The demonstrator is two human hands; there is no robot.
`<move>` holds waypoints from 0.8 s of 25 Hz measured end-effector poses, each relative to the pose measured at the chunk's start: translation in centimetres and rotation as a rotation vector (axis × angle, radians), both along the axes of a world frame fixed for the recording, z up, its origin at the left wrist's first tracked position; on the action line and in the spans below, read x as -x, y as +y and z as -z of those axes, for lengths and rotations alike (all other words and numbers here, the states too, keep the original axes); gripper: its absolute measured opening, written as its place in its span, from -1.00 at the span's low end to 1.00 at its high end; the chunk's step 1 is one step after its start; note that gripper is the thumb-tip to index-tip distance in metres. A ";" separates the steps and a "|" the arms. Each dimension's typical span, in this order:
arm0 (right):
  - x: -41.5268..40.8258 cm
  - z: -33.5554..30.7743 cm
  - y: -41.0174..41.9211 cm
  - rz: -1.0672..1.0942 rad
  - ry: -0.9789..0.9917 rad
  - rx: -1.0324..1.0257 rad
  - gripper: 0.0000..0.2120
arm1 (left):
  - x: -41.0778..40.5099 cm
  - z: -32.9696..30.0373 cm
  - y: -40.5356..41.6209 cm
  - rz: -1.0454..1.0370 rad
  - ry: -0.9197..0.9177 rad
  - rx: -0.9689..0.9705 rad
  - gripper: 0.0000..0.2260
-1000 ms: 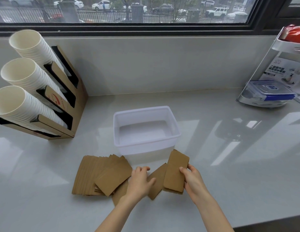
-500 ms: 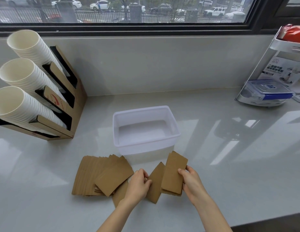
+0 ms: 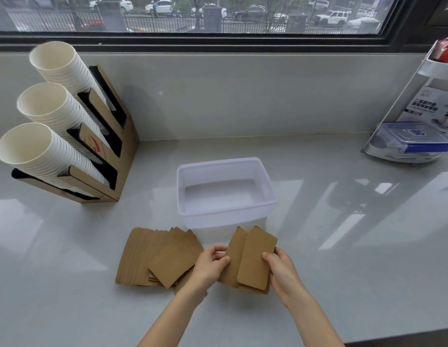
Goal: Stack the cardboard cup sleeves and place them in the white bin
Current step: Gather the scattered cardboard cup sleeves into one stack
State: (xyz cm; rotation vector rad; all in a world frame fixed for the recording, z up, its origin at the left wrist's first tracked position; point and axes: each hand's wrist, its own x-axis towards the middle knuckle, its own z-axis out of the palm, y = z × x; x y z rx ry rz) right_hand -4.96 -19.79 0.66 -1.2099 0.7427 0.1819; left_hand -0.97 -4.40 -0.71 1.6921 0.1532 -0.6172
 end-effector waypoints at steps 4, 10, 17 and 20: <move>-0.3 -0.1 1.2 -0.081 0.012 0.057 -0.68 | 0.6 -0.6 -0.1 0.134 -0.004 0.025 -0.81; -0.7 0.0 2.3 -0.113 0.005 0.056 -0.69 | 1.0 -1.3 0.5 0.141 0.035 0.064 -0.76; -1.5 -0.5 4.3 -0.127 -0.013 0.001 -0.70 | 1.0 -1.1 2.1 0.078 -0.047 0.021 -0.76; -1.6 -0.6 4.9 -0.209 -0.021 -0.043 -0.70 | 0.7 -1.6 3.2 0.057 -0.130 -0.051 -0.82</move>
